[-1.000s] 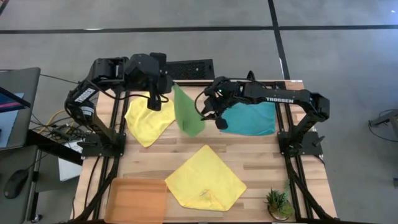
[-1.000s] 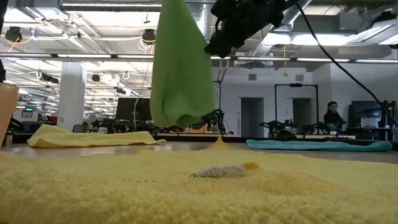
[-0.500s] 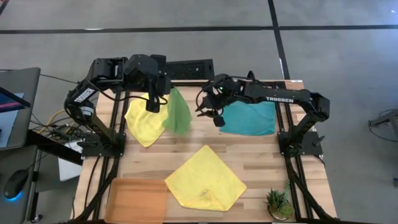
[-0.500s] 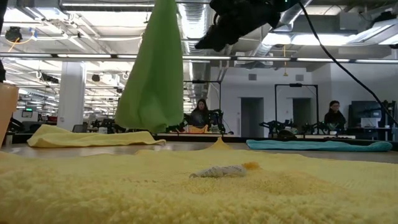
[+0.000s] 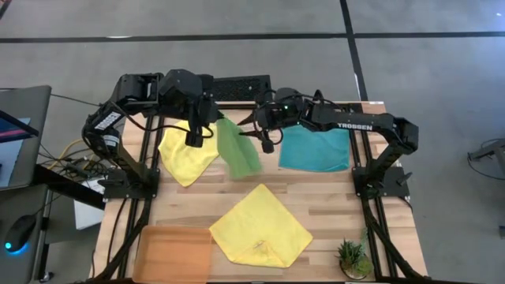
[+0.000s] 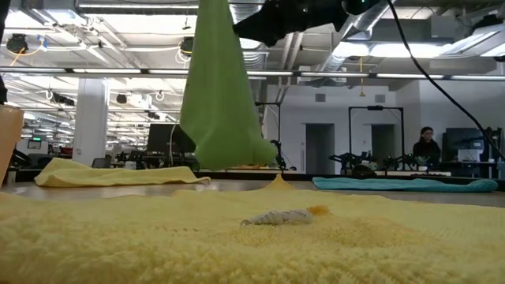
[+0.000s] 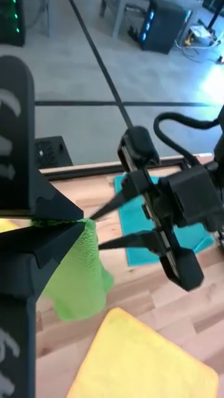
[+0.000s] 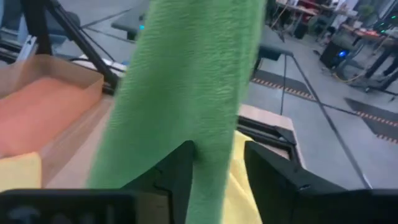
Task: Fold microfiber towels
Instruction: Fold the green microfiber towel
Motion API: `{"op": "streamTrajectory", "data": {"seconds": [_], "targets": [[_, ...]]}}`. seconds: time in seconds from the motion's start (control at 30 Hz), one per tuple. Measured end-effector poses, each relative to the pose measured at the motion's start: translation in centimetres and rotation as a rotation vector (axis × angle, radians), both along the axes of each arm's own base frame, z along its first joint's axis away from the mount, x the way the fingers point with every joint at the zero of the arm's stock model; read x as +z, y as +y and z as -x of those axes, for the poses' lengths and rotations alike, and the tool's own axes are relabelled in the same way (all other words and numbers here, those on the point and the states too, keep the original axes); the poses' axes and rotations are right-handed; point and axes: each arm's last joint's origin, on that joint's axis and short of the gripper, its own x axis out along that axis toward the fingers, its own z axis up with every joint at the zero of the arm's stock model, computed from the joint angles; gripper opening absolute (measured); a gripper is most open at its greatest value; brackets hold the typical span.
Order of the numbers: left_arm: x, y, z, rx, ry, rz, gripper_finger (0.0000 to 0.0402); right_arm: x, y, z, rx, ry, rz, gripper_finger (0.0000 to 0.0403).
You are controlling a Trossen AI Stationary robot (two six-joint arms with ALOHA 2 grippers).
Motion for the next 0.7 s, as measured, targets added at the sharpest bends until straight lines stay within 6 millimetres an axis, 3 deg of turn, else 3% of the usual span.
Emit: {"op": "streamTrajectory", "data": {"seconds": [0.23,0.7], "targets": [[0.0,-0.1,0.0,0.002,-0.008,0.035,0.0,0.2,0.2,-0.1,0.023,-0.023,0.038,0.022],[-0.2,-0.2,-1.3,-0.083,-0.071,0.095,0.0,1.2,0.8,-0.3,0.156,-0.139,0.034,0.0217]]}}
